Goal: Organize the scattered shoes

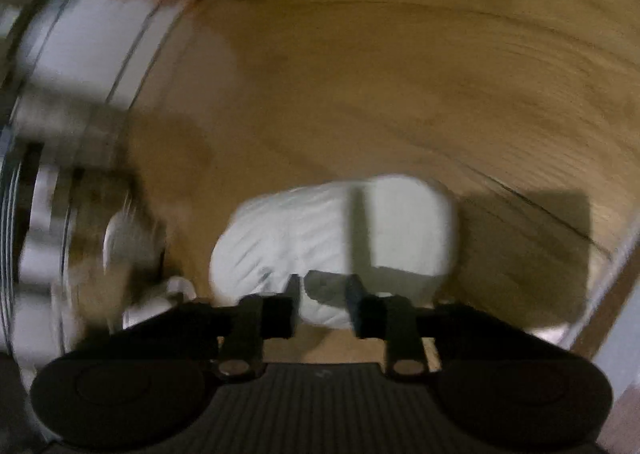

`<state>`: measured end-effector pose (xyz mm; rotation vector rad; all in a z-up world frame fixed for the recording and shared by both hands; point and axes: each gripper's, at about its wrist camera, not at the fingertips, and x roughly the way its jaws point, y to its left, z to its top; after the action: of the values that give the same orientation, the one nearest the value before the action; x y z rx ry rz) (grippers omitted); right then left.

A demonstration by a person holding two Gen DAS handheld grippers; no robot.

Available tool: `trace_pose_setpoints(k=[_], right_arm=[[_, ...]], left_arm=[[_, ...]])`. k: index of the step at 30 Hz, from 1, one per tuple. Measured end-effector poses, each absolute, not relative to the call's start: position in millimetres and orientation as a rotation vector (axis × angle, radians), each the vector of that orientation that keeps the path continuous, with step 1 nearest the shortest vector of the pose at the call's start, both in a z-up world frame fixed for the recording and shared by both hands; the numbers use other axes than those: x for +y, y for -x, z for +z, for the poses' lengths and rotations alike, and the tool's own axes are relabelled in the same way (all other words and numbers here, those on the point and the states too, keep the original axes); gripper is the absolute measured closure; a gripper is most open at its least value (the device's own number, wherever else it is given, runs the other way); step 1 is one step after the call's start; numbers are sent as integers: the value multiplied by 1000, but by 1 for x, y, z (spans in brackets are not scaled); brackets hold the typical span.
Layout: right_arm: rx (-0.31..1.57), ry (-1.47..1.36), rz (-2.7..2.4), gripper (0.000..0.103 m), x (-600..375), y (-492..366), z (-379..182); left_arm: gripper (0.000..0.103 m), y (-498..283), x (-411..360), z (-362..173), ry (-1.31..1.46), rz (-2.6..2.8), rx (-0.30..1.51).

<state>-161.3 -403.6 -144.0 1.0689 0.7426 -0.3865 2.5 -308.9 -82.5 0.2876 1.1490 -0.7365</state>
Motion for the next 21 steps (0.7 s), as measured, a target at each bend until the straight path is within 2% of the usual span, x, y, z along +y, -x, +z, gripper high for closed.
trace_pose_setpoints(k=[1,2,4,6,10,12,15,18,21], right_arm=[[753,-979,-374,35,-404,155,-134],[764,-856,-362,30,-403,146,-123],[806,-681,-302,3,-406,128,-112],[901,-485,-115,1,-411,101,-114],[1089,-344,49,7,-407,60,-129],[1107,-320,102,2,-403,64,-131],[1114,-188,123,0,-391,66,-131],[1145,-38,123,0,-377,53,-139],[1128,-12,133,0,-380,53,-137]], left_arm=[[14,-4,-306,-84,-287,-735,1153],[14,-5,-303,-86,-286,-733,1158],[14,-7,-298,-89,-286,-732,1166],[14,-7,-297,-90,-292,-742,1174],[8,-9,-294,-96,-314,-756,1185],[8,-12,-295,-102,-329,-749,1193],[8,-13,-297,-111,-344,-750,1206],[8,-13,-300,-120,-353,-759,1228],[8,-13,-297,-123,-345,-754,1239]])
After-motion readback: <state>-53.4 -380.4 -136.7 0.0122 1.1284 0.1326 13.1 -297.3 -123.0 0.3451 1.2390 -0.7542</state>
